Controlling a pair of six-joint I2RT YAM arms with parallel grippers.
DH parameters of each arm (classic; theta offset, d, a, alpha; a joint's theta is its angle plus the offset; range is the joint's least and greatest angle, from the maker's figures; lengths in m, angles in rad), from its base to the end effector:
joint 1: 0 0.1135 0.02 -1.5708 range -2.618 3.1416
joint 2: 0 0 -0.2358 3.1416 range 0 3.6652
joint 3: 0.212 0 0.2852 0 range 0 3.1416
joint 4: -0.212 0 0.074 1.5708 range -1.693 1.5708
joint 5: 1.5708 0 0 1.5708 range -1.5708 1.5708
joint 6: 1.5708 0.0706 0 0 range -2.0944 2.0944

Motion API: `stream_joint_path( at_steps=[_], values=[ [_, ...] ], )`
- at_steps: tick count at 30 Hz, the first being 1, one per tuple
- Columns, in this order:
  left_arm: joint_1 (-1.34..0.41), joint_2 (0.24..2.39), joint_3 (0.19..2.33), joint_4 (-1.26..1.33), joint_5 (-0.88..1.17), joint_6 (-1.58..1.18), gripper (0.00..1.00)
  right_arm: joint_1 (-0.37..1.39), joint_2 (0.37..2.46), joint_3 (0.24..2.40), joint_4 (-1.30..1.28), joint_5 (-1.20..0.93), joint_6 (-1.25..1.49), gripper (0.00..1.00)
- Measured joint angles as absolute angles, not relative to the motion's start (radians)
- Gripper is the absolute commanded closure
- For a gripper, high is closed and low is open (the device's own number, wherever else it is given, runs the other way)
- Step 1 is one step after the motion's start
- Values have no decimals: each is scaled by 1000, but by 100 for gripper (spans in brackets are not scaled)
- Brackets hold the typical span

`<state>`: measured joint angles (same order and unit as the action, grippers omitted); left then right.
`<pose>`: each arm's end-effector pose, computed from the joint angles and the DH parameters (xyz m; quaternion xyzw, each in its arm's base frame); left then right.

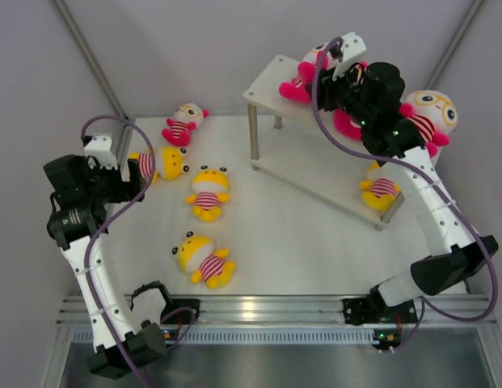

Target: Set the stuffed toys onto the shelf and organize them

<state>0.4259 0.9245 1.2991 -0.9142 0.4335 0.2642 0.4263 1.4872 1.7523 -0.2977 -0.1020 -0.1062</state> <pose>0.2253 0.0697 0.3887 0.0371 0.8554 -0.0132 0.5164 0.3592 0.1710 0.4747 -0.2230 0.6830 0.1469 0.6799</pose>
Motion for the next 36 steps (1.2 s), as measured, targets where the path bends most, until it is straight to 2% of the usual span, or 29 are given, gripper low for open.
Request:
stream_joint_path(
  at_steps=[2,4,17,22,25,28,29,31,32,34,36],
  values=[
    [424,925,1299,-914,437,264,1,413,1475,1752,-307,-107,-105,30],
    [424,925,1299,-914,442,264,1,407,1467,1753,-315,-112,-113,25],
    [424,925,1298,-915,458,265,1,406,1456,1912,-401,-136,-191,20],
    [423,913,1298,-920,458,273,1,406,1541,2043,-451,-105,-233,21],
    [422,906,1298,-923,459,279,1,406,1574,2040,-490,-73,-240,24],
    [422,905,1298,-926,460,283,1,406,1585,2003,-524,-45,-236,32],
    [422,905,1298,-928,460,284,1,406,1585,1985,-529,-38,-232,42],
    [422,905,1298,-930,460,286,1,406,1584,1954,-530,-23,-223,54],
    [422,905,1298,-930,460,287,1,406,1582,1938,-528,-19,-218,66],
    [422,905,1296,-930,463,291,1,406,1572,1907,-511,-17,-208,83],
    [422,905,1287,-929,468,296,3,406,1554,1884,-501,-16,-190,91]
  ],
)
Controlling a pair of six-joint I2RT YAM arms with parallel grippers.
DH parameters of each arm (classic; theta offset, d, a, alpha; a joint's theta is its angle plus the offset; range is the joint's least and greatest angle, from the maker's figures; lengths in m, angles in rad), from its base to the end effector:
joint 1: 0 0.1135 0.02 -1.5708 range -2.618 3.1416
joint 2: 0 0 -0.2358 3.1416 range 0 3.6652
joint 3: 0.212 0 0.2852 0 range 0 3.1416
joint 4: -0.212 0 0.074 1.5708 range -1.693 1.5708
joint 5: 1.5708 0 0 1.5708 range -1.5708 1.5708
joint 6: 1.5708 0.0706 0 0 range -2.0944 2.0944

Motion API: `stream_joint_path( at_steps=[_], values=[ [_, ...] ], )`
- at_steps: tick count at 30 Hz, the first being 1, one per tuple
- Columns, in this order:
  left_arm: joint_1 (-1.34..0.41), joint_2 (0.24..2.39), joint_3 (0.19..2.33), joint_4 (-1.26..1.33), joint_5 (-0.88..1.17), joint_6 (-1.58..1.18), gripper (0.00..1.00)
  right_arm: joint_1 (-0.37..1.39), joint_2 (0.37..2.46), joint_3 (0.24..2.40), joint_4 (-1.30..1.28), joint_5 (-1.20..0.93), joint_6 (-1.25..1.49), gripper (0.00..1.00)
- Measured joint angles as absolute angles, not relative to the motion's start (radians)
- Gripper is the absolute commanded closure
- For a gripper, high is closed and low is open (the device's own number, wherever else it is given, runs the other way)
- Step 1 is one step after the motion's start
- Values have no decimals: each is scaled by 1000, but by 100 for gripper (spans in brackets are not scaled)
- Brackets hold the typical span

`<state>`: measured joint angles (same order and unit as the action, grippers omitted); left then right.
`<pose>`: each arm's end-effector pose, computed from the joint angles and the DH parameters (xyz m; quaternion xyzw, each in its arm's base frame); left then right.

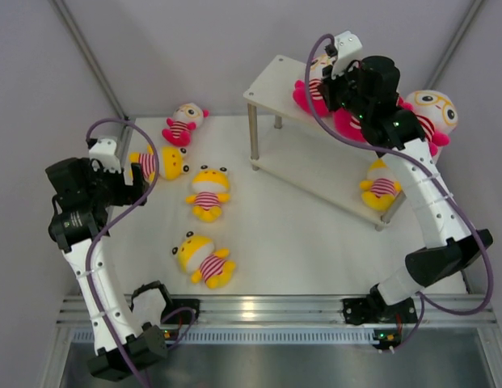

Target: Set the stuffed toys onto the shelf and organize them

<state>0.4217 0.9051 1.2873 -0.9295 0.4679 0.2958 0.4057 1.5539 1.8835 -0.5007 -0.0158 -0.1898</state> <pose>0.2208 0.0641 0.3873 0.0600 0.8536 -0.0220 0.5170 0.3697 0.1600 0.4717 -0.2293 0.7298 0.0754 0.6397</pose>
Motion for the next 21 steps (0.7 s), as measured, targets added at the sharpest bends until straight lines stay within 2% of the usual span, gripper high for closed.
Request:
stream_joint_path(
  at_steps=[6,7,10,13,16,21],
  values=[
    [421,963,1241,-934,474,337,13,406,1485,1828,-490,-12,-149,91],
    [420,997,1240,-936,473,347,14,406,1476,1822,-489,-12,-145,80],
    [398,1102,1238,-924,434,372,13,406,1466,1819,-485,-11,-133,54],
    [318,1209,1227,-883,343,393,12,406,1466,1819,-480,-11,-137,35],
    [191,1271,1234,-830,261,403,12,406,1466,1819,-479,-12,-150,23],
    [76,1434,1378,-741,184,387,15,406,1465,1819,-471,-24,-179,15]
  ],
)
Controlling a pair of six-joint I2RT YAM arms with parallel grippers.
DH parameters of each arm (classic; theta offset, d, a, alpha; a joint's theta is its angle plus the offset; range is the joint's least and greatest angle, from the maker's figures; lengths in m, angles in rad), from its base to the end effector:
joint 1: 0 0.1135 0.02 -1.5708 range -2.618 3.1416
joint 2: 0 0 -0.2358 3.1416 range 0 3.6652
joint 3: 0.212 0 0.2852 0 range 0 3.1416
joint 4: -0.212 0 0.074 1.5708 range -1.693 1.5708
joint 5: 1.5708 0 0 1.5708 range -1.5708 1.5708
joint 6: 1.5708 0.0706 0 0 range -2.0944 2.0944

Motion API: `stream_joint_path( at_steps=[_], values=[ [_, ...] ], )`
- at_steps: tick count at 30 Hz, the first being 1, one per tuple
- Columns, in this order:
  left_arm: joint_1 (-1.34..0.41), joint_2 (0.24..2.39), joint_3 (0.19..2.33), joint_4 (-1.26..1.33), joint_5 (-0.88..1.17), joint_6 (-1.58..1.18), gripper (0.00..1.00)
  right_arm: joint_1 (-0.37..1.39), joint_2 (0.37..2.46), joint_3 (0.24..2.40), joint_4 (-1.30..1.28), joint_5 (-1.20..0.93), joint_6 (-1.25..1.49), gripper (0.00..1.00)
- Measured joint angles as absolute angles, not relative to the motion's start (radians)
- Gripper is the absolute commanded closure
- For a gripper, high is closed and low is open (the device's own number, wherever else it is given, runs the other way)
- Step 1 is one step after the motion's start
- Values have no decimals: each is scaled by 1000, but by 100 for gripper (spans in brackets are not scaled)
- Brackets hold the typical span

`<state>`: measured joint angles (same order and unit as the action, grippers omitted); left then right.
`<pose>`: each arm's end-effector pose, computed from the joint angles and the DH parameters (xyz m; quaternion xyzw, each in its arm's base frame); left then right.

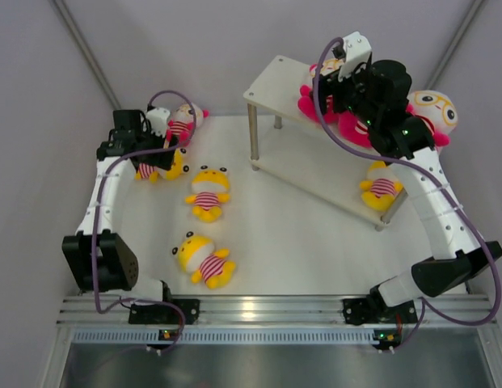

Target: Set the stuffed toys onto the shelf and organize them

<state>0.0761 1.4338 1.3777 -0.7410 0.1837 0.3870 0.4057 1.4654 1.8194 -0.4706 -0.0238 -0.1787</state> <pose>0.3697 0.0152 0.2888 0.1770 0.9057 0.0035 0.3852 0.3480 0.1513 0.4841 -0.2228 0.7131 0.0841 0.6594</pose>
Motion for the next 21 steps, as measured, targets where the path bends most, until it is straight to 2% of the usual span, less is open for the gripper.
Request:
stream_joint_path(
  at_steps=[2,3,6,15,21],
  values=[
    [61,1534,1462,-669,155,362,19,406,1464,1819,-455,-31,-191,15],
    [56,1592,1511,-643,142,342,24,406,1462,1818,-448,-35,-196,15],
    [48,1756,1637,-564,99,286,30,406,1432,1778,-403,-47,-223,14],
    [59,2262,2103,-457,4,126,27,407,1359,1688,-326,-50,-298,14],
    [83,2391,2160,-448,24,76,28,421,1344,1652,-313,-36,-337,14]
  ],
)
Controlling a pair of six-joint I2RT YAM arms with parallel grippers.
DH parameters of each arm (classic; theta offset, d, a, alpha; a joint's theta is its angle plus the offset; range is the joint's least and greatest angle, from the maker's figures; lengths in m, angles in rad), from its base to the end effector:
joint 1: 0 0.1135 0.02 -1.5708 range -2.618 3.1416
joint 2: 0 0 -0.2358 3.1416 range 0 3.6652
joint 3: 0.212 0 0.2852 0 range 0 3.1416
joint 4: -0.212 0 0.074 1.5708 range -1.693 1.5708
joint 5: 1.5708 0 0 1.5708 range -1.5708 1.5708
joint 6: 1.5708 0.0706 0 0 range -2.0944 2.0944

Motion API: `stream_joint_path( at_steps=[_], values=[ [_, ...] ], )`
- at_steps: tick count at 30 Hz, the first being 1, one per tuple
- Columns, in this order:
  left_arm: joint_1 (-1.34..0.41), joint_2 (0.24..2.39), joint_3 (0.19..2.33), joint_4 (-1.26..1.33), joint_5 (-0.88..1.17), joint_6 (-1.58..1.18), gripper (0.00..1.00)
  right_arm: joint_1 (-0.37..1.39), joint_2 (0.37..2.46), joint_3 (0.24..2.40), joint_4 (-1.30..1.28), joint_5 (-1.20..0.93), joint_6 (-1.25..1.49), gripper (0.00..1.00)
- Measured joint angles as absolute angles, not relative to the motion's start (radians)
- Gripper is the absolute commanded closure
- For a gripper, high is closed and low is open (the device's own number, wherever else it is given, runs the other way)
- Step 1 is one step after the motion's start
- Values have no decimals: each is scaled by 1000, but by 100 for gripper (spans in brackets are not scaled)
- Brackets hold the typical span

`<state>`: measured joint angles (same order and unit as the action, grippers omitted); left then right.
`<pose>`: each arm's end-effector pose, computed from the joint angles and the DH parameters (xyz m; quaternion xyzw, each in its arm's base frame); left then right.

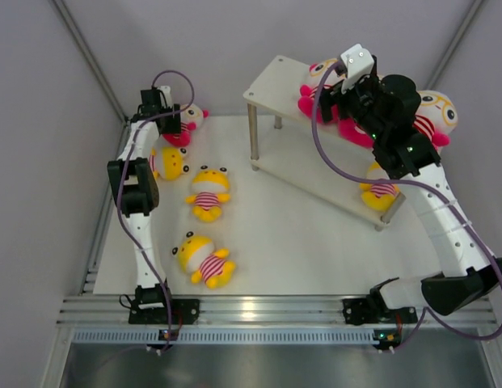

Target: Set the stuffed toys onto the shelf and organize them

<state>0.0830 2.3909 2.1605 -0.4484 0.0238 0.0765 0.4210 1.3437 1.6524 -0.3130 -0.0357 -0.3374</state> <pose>0.5882 0.0472 0.1783 0.0022 0.9021 0.0237 0.4308 0.3265 0.1490 0.4845 -0.2740 0.6535 0.0421 0.7043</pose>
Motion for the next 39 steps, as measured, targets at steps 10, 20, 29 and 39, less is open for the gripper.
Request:
stream_joint_path(
  at_steps=[10,20,29,39],
  values=[
    [128,2446,2170,-428,159,6,88,437,1342,1628,-272,-16,-368,14],
    [134,2390,2102,-426,290,-5,98,465,1337,1623,-266,1,-375,14],
    [73,2122,1880,-443,324,40,98,478,1242,1614,-245,-23,-375,15],
    [-14,1902,1634,-460,329,49,98,594,1254,1655,-282,-20,-394,17]
  ],
)
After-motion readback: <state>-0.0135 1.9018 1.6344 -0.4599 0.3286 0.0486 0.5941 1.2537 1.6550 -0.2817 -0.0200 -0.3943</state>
